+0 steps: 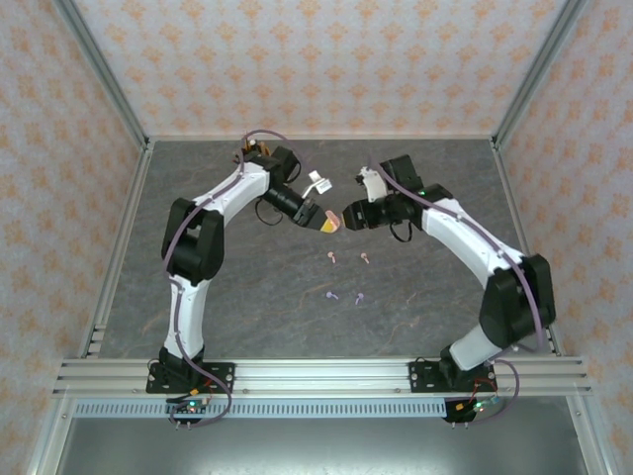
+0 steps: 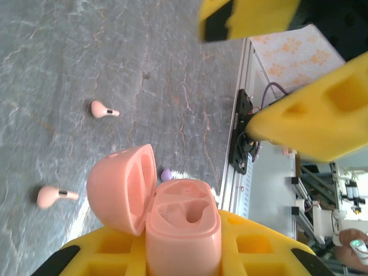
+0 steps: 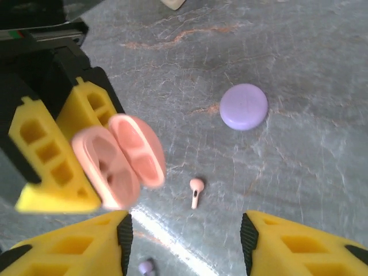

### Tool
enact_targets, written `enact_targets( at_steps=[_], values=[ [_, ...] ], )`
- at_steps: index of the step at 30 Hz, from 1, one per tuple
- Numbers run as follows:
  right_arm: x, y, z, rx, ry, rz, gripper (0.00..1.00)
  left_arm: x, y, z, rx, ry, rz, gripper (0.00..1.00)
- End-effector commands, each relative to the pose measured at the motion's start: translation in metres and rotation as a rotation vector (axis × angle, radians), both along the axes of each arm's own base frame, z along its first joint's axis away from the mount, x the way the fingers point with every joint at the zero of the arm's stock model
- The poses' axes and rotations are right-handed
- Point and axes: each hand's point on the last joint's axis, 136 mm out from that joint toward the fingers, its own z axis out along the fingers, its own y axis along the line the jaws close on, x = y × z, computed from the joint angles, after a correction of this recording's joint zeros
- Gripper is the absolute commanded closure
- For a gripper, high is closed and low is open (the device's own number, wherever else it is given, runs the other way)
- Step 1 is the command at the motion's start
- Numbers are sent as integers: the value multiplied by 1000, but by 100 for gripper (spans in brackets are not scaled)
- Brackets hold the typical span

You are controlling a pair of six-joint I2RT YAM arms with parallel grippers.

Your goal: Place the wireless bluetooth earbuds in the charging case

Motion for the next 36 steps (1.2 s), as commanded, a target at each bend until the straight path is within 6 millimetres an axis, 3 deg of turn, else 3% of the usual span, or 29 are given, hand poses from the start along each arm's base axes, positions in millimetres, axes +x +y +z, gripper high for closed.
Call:
enact_targets(
  at_steps=[1,4,12,23,26,30,36],
  values=[
    [-10,-26,10,3,5,-134,40,12,8,42,-22,-188,78,100],
    [-17,-39,3,-1,47,-239,38,19,11,58,-8,-284,173,100],
    [-22,-61,-16,-8,129,-481,38,30,26,63,150,-528,418,100],
    [-43,-69,-48,-64,197,-620,38,41,33,78,184,-891,694,100],
    [-46,-73,-49,-61,198,-646,38,44,45,76,267,-1001,790,100],
    [-47,-77,-46,-72,192,-666,38,43,60,64,368,-982,883,100],
    [-47,-78,-45,-80,192,-671,38,39,74,50,338,-987,986,100]
  ],
)
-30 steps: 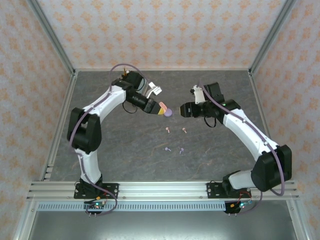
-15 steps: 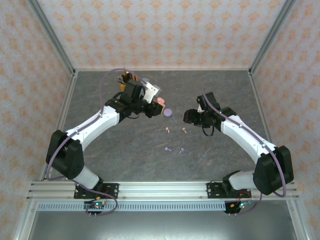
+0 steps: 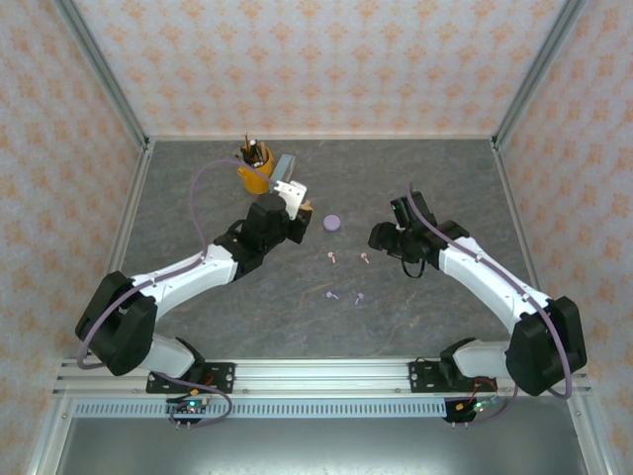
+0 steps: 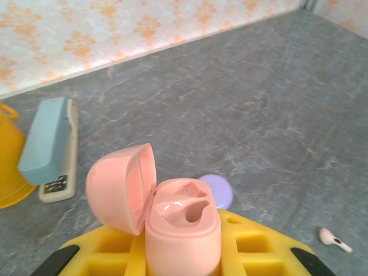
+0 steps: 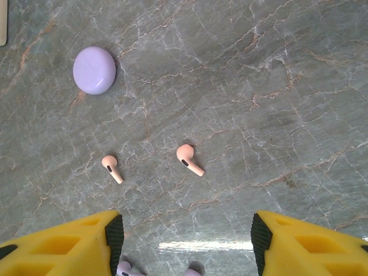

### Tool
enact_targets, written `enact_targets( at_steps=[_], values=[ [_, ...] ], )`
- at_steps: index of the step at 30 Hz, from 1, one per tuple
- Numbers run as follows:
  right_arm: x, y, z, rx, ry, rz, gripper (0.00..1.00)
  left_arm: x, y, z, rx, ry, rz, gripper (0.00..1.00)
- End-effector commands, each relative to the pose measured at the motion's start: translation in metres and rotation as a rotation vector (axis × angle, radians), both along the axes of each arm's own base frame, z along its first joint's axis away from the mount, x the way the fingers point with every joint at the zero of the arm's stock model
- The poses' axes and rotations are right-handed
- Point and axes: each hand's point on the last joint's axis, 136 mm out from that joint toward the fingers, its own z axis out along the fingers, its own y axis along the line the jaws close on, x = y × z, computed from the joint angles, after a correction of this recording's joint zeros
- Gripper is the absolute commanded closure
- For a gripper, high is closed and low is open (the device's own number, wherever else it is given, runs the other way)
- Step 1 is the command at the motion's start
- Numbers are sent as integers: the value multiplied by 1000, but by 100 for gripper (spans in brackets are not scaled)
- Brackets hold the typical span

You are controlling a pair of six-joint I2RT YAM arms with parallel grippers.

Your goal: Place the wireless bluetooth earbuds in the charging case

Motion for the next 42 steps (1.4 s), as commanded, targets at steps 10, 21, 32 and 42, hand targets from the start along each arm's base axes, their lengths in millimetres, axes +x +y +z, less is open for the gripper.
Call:
enact_targets(
  at_steps=[10,21,32,42],
  values=[
    [-2,-6,-6,-53,32,-26,39,-16,-16,26,-144,-318,-166,100],
    [-7,15,-7,-103,43,43,39,-43,-48,46,-290,-410,-516,100],
    [-9,51,-20,-155,67,117,40,-58,-41,59,-272,-458,-553,100],
    [4,83,-44,-203,122,132,42,-38,-10,74,-259,-570,-335,100]
  ],
)
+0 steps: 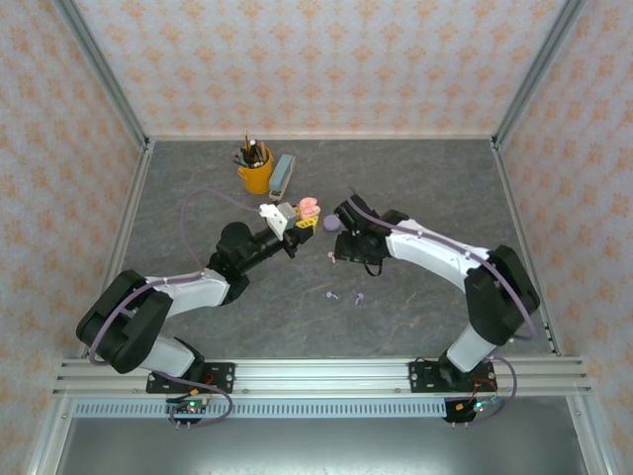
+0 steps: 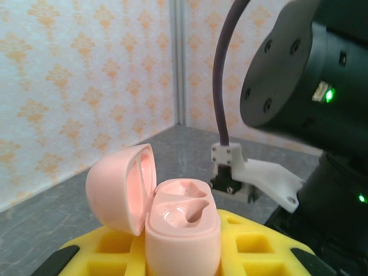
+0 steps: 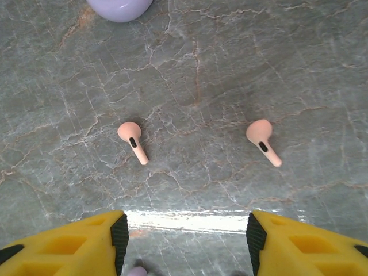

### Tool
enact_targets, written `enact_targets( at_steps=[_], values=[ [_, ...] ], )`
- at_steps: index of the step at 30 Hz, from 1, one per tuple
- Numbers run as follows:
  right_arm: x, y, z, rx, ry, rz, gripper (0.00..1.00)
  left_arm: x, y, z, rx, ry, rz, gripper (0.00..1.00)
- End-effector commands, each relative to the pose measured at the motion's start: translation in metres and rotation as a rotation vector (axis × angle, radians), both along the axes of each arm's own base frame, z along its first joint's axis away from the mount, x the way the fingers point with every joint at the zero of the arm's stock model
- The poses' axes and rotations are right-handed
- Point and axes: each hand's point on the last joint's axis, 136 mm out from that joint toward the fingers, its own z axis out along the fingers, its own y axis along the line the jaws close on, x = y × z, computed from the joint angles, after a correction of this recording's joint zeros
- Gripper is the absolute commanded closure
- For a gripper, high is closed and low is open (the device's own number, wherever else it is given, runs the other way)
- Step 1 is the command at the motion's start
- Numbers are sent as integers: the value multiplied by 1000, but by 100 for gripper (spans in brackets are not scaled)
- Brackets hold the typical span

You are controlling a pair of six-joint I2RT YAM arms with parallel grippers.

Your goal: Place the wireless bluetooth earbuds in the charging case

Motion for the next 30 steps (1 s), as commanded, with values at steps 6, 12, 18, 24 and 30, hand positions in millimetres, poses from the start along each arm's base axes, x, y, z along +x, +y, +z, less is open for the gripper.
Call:
enact_targets(
  at_steps=[6,12,18,24,30],
  values=[
    [12,7,-13,-94,13,20,45,12,29,43,-75,-140,135,100],
    [18,-1,-18,-162,2,14,46,12,30,47,-89,-137,132,100],
    [23,-25,-19,-240,-9,6,47,10,28,47,-92,-122,111,100],
    [25,-40,-30,-249,37,22,50,6,27,49,-94,-119,95,100],
    [26,-44,-44,-256,88,56,54,4,25,53,-97,-122,83,100]
  ],
)
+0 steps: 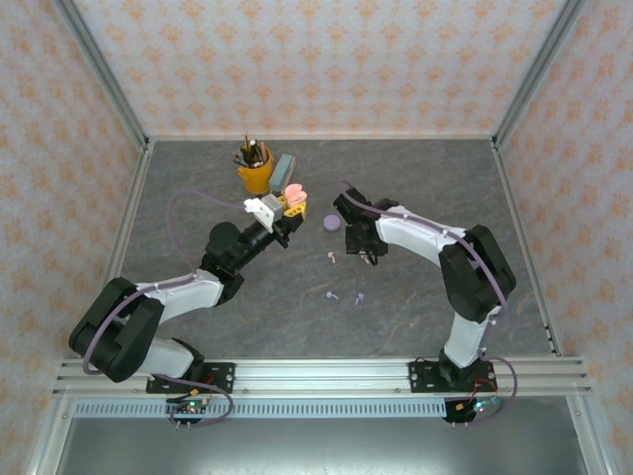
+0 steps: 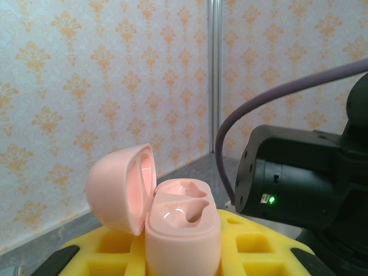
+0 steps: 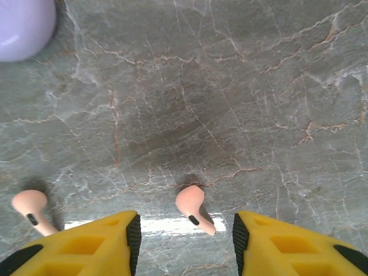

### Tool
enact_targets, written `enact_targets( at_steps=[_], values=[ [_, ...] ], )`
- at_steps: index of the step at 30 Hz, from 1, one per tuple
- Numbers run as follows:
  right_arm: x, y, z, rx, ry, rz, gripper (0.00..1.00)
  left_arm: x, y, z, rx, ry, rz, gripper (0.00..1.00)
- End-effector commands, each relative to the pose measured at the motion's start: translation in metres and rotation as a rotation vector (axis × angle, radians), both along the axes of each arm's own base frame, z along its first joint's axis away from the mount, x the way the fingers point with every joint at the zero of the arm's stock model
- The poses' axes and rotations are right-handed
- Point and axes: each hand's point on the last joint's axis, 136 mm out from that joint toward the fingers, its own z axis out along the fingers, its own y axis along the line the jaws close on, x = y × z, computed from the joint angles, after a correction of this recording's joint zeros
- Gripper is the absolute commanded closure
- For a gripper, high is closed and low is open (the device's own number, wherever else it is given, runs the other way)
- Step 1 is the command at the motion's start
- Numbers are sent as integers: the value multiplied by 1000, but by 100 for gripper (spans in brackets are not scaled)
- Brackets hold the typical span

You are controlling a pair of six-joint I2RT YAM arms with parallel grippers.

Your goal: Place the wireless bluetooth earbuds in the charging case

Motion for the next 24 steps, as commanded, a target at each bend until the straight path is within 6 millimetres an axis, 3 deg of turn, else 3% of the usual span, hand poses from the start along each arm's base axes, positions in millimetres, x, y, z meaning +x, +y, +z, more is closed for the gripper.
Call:
enact_targets(
  at_steps=[1,24],
  values=[
    [-8,-7,-14,-46,66,38,54,-4,1,21,-29,-46,-18,100],
    [-8,-14,-38,-60,123,40,67,-3,-2,19,-31,-32,-32,100]
  ],
)
